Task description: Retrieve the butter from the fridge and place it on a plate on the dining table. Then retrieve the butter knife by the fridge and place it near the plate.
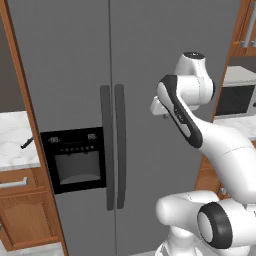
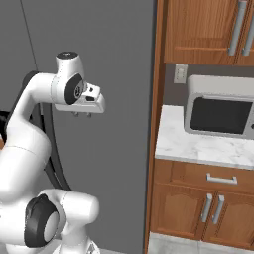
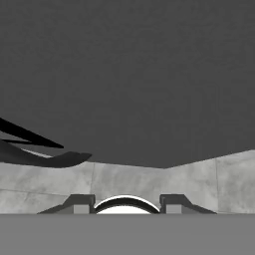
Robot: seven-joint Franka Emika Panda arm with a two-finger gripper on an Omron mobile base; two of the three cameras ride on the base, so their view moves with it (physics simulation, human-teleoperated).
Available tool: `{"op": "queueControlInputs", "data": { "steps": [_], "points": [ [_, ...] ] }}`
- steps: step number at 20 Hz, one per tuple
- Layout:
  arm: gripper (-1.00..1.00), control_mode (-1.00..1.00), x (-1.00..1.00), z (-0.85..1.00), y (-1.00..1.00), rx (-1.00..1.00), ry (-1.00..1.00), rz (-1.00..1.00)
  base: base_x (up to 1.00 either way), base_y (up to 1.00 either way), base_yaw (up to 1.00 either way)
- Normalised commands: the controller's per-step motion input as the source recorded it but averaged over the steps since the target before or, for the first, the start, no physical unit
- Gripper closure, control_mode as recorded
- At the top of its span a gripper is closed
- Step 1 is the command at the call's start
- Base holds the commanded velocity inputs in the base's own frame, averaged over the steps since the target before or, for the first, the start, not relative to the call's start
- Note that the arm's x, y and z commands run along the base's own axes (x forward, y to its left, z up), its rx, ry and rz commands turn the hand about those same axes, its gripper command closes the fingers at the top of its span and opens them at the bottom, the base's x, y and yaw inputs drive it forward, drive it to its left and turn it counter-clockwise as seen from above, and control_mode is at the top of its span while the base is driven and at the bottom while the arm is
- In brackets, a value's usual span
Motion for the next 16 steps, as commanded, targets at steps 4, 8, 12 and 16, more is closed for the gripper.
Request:
{"op": "queueControlInputs", "data": {
  "steps": [4,8,12,16],
  "points": [
    [-1.00,1.00,0.00,0.00,0.00,0.00,0.00,0.00,-0.02,0.00,0.00],
    [-1.00,1.00,0.00,0.00,0.00,0.00,0.00,0.00,-0.31,0.13,0.00],
    [-1.00,1.00,0.00,0.00,0.00,0.00,0.00,0.00,-0.46,0.33,-0.01],
    [-1.00,1.00,0.00,0.00,0.00,0.00,0.00,0.00,-0.36,0.49,-0.01]
  ]
}}
